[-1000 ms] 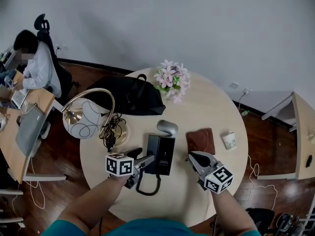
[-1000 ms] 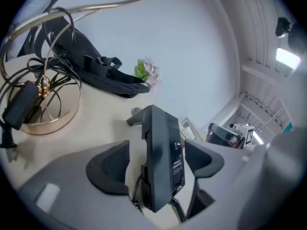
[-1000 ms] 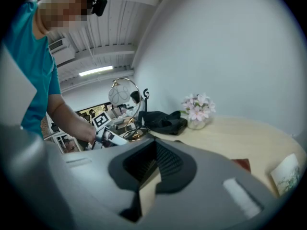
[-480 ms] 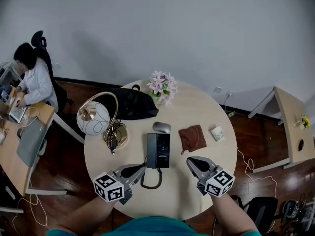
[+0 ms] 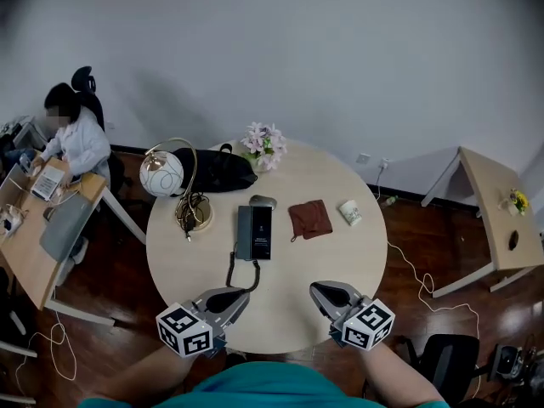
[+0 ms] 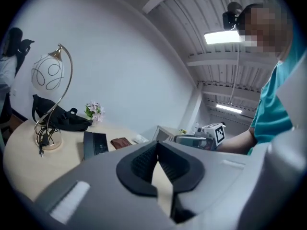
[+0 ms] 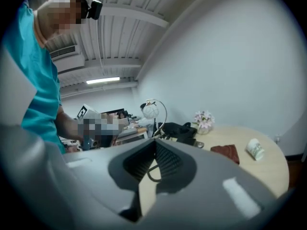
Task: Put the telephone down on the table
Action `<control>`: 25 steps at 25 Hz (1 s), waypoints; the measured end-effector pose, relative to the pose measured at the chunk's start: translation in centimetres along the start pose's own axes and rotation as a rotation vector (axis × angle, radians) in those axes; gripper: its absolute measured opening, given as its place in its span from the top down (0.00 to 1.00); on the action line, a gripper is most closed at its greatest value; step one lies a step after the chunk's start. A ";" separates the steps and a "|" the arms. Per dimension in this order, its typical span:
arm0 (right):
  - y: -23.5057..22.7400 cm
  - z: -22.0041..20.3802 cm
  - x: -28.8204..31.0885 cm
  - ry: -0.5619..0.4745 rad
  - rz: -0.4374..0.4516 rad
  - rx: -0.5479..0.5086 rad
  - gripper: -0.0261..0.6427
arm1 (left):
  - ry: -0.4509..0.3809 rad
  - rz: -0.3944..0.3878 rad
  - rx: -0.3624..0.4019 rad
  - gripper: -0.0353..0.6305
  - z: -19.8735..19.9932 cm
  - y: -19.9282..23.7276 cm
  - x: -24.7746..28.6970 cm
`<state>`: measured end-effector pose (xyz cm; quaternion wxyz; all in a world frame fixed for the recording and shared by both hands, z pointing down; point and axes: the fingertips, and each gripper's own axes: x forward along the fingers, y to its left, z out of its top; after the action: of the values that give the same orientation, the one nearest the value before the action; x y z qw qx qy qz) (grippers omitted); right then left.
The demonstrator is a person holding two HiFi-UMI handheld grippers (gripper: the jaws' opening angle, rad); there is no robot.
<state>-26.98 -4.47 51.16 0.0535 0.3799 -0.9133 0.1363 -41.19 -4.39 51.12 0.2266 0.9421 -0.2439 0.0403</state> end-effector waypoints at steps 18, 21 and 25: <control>5.2 -2.0 -16.0 -0.017 -0.043 -0.016 0.96 | 0.002 -0.084 0.103 0.94 -4.0 -15.8 0.9; 4.1 -1.5 -17.9 -0.041 -0.101 -0.022 0.96 | 0.024 -0.134 0.135 0.94 -3.8 -16.9 2.5; 1.9 -1.6 -22.2 -0.060 -0.160 -0.016 0.96 | 0.036 -0.191 0.170 0.94 -3.8 -20.0 5.9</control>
<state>-12.65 12.36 47.81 0.0400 0.4551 -0.8823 0.1130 -26.33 10.27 47.52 0.1530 0.9759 -0.1448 0.0560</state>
